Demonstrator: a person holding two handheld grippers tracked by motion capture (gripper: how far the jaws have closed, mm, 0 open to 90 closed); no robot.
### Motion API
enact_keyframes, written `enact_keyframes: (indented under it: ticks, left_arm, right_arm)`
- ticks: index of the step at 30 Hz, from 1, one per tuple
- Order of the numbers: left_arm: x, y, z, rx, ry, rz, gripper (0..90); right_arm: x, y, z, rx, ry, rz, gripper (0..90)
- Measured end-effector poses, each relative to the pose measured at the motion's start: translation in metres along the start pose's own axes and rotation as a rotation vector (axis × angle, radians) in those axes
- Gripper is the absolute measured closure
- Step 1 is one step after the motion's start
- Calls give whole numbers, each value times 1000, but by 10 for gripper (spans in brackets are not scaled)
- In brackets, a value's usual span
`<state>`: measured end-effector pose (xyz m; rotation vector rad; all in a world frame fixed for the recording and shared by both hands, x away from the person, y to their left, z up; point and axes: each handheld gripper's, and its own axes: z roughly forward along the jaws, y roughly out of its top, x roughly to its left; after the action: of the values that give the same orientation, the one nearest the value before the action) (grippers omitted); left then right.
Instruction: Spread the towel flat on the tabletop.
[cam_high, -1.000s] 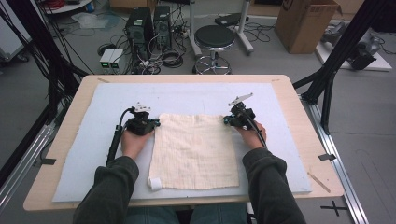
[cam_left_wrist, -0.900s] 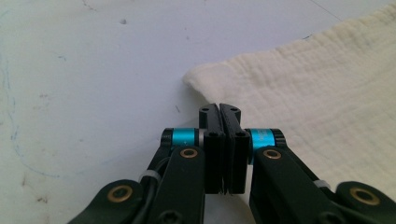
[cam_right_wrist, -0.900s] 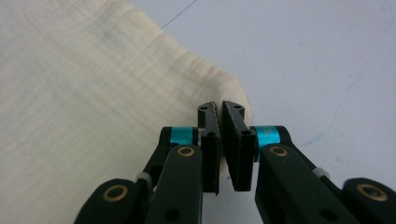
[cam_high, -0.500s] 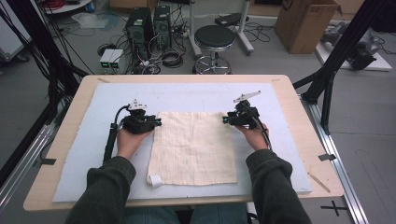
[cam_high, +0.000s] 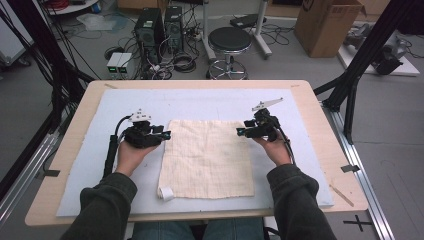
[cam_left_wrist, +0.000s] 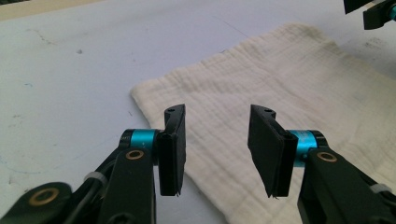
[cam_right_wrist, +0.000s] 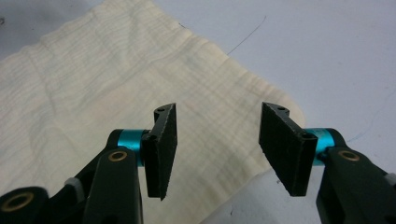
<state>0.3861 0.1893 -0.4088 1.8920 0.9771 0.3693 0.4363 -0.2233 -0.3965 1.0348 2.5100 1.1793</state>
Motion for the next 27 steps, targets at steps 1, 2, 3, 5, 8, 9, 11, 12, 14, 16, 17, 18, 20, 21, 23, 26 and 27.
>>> enact_keyframes:
  ticks: [1, 2, 3, 5, 8, 9, 11, 12, 14, 16, 17, 18, 20, 21, 23, 26, 27]
  left_arm:
    - [1, -1, 0, 0, -3, 0, 565]
    - [1, -1, 0, 4, -6, -4, 559]
    - [2, -1, 0, 9, -9, -3, 554]
    - [2, -1, 0, 5, -8, -10, 542]
    - [2, 0, -1, -11, -16, -25, 533]
    - [3, 0, -1, -11, -19, -24, 529]
    - [3, 0, 1, -3, -20, -33, 522]
    - [4, 0, 2, 1, -24, -42, 520]
    - [5, 0, 3, -1, -22, -55, 520]
    - [6, 0, 3, -3, -18, -67, 512]
    - [6, 1, 3, 1, -17, -66, 512]
    - [6, 1, 4, 6, -16, -69, 511]
    - [7, 4, 3, 16, -5, -59, 507]
    - [7, 6, 3, 28, -10, -58, 506]
    - [6, 11, 3, 24, -7, -51, 499]
    - [6, 18, 5, 25, -5, -43, 498]
    - [6, 19, 5, 20, -1, -41, 498]
  right_arm:
    - [1, 0, 0, -3, 3, 3, 449]
    - [1, 0, 0, -7, 4, -2, 442]
    - [1, 1, 0, -9, 3, 1, 434]
    - [1, 1, 2, -13, 3, -2, 410]
    - [1, 2, 5, -11, 7, 0, 398]
    - [1, 2, 6, -5, 6, 3, 392]
    - [2, 3, 8, -7, 9, 3, 384]
    - [2, 3, 9, -9, 9, 0, 379]
    - [2, 4, 11, -14, 10, -2, 372]
    - [2, 4, 12, -17, 3, 0, 370]
    - [1, 5, 12, -20, 1, -3, 370]
    - [1, 5, 12, -19, 2, 2, 370]
    - [0, 5, 12, -22, -5, -4, 368]
    - [-1, 5, 12, -25, -5, -4, 367]
    - [-2, 5, 11, -23, -5, 1, 366]
    - [-3, 5, 9, -29, -8, 8, 367]
    - [-5, 5, 9, -32, -11, 10, 367]
